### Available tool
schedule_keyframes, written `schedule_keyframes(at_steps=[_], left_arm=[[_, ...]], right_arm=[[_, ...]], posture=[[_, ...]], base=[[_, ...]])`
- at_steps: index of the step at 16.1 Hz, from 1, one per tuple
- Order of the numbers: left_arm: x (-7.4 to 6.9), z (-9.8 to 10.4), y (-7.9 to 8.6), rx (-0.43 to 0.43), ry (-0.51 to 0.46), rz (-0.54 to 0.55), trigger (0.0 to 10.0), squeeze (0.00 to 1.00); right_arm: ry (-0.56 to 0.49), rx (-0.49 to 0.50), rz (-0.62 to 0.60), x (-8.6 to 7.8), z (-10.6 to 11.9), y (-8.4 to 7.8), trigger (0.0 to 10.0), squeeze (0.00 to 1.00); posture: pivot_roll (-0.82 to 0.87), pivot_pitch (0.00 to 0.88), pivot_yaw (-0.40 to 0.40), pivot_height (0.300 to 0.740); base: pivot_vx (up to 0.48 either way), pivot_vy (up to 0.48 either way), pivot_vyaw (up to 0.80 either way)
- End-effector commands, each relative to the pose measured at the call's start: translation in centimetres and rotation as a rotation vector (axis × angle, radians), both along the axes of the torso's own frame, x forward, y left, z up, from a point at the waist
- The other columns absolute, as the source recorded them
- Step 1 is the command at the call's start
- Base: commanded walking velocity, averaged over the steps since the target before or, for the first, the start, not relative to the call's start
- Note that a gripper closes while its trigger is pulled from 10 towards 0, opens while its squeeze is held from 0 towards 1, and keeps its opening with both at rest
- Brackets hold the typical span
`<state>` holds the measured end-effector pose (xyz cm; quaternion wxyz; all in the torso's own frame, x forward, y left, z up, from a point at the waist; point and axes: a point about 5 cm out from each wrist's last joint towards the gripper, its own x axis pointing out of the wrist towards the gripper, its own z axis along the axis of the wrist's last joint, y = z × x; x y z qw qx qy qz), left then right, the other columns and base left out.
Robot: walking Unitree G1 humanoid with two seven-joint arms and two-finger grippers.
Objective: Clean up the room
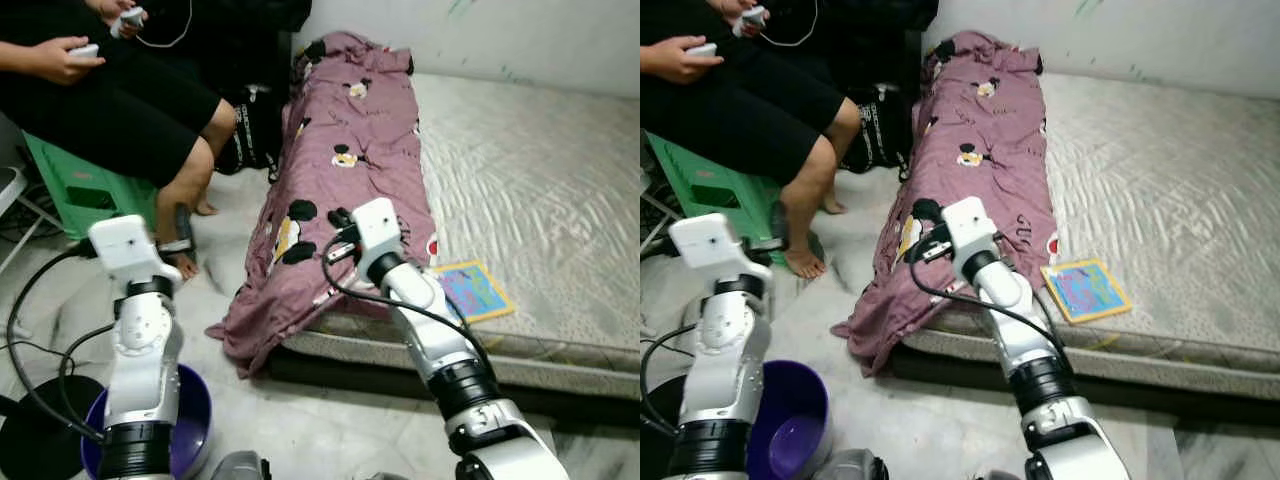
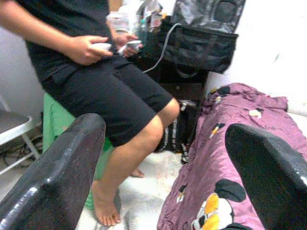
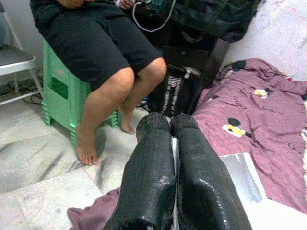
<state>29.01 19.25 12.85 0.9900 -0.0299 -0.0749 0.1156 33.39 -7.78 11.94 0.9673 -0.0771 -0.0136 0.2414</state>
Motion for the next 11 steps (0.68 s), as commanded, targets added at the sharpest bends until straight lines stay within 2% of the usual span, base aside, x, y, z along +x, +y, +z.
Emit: schedule_keyframes(at_steps=[1, 4, 7, 11], left_arm=[[0.0, -0.06, -0.05, 0.001, 0.004, -0.001, 10.0, 0.0], [0.11, -0.01, 0.29, 0.031, 0.009, 0.041, 10.0, 0.0], [0.08, 0.13, 0.68, 0.098, 0.002, 0.061, 10.0, 0.0], [0.24, 0.18, 0.43, 0.101, -0.006, 0.05, 10.0, 0.0]], right_arm=[[-0.008, 0.006, -0.003, 0.08, 0.38, -0.23, 10.0, 0.0], [-0.045, 0.0, 0.002, 0.05, 0.74, -0.14, 10.0, 0.0], [-0.042, 0.008, -0.006, 0.14, 0.77, -0.15, 10.0, 0.0], [-0.038, 0.012, -0.008, 0.22, 0.76, -0.21, 10.0, 0.0]], posture=[[0.06, 0.015, -0.013, 0.74], [0.06, 0.008, -0.017, 0.74], [0.06, 0.007, -0.015, 0.74], [0.06, 0.007, -0.015, 0.74]], base=[[0.0, 0.0, 0.0], [0.0, 0.0, 0.8], [0.0, 0.0, 0.8], [0.0, 0.0, 0.8]])
